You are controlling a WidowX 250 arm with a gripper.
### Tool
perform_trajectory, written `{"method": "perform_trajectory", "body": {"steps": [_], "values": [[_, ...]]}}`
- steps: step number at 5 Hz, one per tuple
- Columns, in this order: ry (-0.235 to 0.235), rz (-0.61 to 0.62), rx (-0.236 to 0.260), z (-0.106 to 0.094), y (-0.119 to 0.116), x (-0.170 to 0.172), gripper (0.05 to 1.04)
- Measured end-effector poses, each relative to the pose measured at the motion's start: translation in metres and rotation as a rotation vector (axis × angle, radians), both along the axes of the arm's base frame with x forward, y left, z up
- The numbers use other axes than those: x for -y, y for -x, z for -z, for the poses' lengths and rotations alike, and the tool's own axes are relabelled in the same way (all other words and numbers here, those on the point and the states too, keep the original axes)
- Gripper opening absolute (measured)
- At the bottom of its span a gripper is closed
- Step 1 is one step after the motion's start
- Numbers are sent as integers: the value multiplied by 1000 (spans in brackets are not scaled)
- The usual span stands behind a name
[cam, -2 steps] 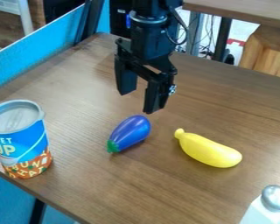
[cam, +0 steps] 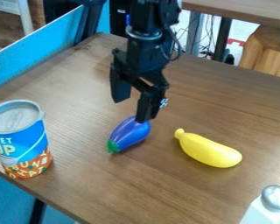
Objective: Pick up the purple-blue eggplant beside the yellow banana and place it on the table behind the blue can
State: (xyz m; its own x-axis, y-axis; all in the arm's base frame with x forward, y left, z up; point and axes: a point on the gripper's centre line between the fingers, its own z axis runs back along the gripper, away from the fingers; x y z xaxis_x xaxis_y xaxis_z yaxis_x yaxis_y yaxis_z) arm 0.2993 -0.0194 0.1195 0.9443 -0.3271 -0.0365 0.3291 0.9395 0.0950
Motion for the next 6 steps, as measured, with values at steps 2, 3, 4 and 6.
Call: {"method": "perform_trajectory", "body": {"steps": [2,3,4,6], "values": [[38,33,1,17,-5,-1,1000],[92,33,-80,41,-4,-6,1000],[104,53,-130,56,-8,-4,1000],[82,32,-168,66,-10,-6,844]]}}
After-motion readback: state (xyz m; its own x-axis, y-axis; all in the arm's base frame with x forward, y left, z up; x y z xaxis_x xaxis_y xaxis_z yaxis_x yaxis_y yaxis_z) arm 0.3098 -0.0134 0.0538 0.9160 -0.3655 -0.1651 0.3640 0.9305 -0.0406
